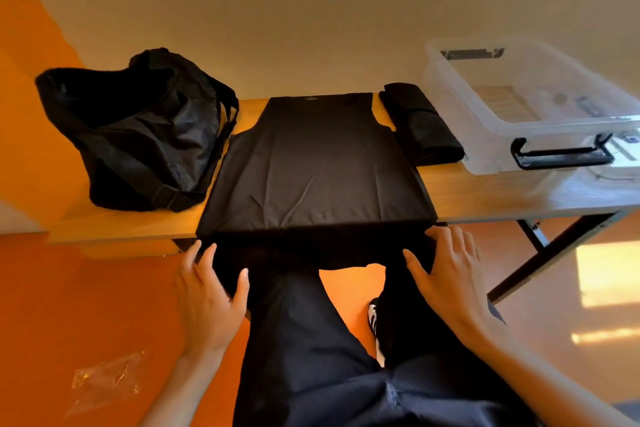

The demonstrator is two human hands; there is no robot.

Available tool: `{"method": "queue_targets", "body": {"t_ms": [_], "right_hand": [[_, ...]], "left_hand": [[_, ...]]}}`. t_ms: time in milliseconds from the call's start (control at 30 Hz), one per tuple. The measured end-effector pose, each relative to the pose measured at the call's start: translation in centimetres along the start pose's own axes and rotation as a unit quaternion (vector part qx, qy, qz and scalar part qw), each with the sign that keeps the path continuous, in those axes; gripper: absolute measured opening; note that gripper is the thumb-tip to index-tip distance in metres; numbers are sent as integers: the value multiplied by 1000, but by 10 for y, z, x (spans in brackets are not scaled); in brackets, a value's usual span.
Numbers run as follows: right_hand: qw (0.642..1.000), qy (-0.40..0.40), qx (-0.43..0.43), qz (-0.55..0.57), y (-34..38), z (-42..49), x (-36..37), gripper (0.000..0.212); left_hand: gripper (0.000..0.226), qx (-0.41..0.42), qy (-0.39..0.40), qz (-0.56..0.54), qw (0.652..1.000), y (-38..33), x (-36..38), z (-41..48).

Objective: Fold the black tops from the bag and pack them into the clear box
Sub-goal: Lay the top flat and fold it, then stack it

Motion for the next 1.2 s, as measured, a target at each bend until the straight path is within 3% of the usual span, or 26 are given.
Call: {"method": "queue_targets", "body": {"t_ms": [100, 167, 233, 267, 300, 367, 400, 700, 867, 1000, 1067, 1200], "right_hand": [[987, 88, 125, 58, -22, 6, 16, 57], [969, 136, 170, 114, -32, 10, 26, 59], [954, 154, 185, 178, -34, 15, 33, 43], [947, 157, 191, 203, -33, 17, 35, 29], [942, 156, 200, 222, -32, 17, 36, 18], [938, 145, 211, 234, -31, 14, 32, 16], [938, 146, 207, 235, -28, 11, 28, 17], [906, 76, 224, 351, -20, -19, -16, 21], [907, 57, 209, 361, -17, -20, -32, 13], [862, 87, 250, 433, -14, -19, -30, 6], [845, 138, 264, 443, -14, -21, -27, 18], [828, 249, 283, 414, -21, -30, -21, 72]], "left_hand": [[63, -72, 38, -14, 997, 14, 18, -2], [73, -162, 85, -52, 982, 26, 31, -3], [77, -259, 109, -155, 947, 37, 41, -4], [67, -290, 120, -203, 927, 38, 44, -5], [50, -296, 133, -229, 918, 38, 47, -5], [16, -257, 139, -210, 933, 32, 38, -5], [12, -243, 132, -202, 940, 29, 30, -7], [16, -205, 86, -283, 933, -6, -33, -22], [19, -203, 37, -332, 920, -20, -64, -18], [9, -194, 60, -362, 910, -18, -68, -12], [16, -195, 85, -370, 904, -16, -69, -12], [17, -229, 102, -402, 881, -8, -72, -17]]}}
Point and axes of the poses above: each hand's wrist, its own z-axis towards the middle knuckle, its own x-axis out of the palm, y = z × x, the point moved 7 cm from there along z, towards the middle knuckle, and after that the axes turned 1 degree about -z, right-handed, at the moved point
